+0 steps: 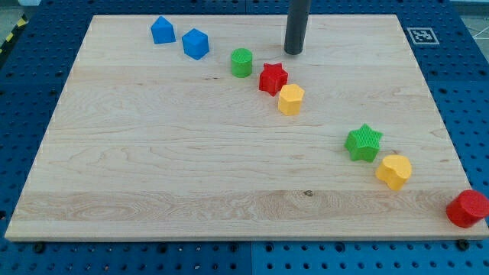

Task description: Nudge the green circle

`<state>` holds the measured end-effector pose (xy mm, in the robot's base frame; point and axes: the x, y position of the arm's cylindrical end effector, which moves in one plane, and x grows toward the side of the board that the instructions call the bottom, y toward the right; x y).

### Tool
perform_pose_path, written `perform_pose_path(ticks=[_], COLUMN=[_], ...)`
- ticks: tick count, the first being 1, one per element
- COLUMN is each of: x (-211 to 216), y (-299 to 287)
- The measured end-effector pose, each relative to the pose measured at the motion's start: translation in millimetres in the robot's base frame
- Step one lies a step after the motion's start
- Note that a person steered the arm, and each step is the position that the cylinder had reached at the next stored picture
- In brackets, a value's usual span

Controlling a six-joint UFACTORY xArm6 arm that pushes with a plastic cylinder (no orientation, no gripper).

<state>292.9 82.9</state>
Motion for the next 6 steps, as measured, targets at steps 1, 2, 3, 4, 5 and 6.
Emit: perform_pose_path(ticks=[1, 2, 3, 4, 5, 6], x=[0.4, 2.2, -3.8, -11.2, -10.3, -7.1], y=[0.0, -8.0, -15.4, -22.3, -33.8, -58.5])
